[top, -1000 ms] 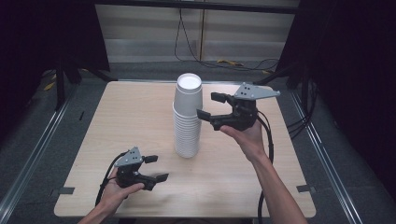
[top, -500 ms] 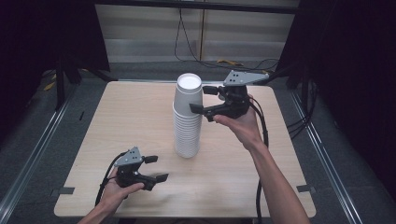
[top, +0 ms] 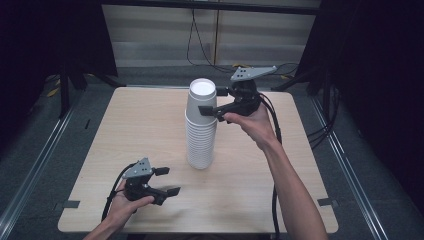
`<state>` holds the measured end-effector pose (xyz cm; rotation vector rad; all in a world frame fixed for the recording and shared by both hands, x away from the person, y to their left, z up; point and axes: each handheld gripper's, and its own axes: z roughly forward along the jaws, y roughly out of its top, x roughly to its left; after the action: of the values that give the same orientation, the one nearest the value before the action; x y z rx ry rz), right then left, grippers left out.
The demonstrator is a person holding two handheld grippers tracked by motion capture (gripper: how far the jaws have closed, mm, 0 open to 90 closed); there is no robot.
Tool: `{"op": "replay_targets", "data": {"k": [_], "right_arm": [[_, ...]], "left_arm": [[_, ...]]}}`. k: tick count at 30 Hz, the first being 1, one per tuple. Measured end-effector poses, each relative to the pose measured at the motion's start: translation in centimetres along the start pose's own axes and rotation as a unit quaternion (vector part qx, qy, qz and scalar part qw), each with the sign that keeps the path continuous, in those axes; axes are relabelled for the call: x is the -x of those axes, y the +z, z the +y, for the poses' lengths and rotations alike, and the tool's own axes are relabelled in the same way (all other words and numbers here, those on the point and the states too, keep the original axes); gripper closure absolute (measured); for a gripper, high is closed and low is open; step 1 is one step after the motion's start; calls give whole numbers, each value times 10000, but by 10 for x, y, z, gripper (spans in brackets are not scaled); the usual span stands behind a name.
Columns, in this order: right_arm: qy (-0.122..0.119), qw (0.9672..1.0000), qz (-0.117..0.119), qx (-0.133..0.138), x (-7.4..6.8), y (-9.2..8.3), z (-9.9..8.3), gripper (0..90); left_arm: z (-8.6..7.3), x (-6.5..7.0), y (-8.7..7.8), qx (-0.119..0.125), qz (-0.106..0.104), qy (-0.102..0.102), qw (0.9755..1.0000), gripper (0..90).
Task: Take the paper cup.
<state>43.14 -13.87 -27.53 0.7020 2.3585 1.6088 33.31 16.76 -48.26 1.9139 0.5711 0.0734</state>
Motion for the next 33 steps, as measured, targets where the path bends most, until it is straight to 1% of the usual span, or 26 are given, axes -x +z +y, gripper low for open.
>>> {"op": "replay_targets", "data": {"k": [1, 3, 4, 8, 11, 15, 22, 23, 30, 33], "right_arm": [[-51, 10000, -7, -28, -2, 4, 2, 168], [-69, 10000, 10, -49, -2, 6, 3, 161], [-85, 9999, -8, -90, -3, 9, 4, 158], [-96, 9998, -27, -191, -2, 14, 6, 151], [-116, 9997, -35, -201, -1, 18, 8, 146], [-150, 9995, -31, -282, -1, 22, 11, 148], [-110, 9998, 52, -136, -1, 23, 13, 188], [-144, 9998, 47, -134, -1, 24, 13, 192], [-157, 9997, 27, -190, -1, 22, 15, 197], [-116, 9999, 65, -40, -1, 21, 19, 198]], "left_arm": [[0, 0, 0, -3, 0, 0, 10000, 159], [0, 0, 0, -1, -6, 0, 10000, 160], [0, 0, 0, -10, -16, 5, 10000, 159], [0, 0, 0, -16, -32, 15, 10000, 160], [0, 1, 1, -25, -44, 28, 10000, 162], [0, 1, 0, -21, -46, 19, 10000, 162], [0, 1, 1, -38, -55, 27, 10000, 163], [0, 2, 1, -27, -42, 21, 10000, 164], [0, 1, 0, -19, -29, 20, 10000, 167], [0, 1, 1, -38, -38, 26, 10000, 167]]}}
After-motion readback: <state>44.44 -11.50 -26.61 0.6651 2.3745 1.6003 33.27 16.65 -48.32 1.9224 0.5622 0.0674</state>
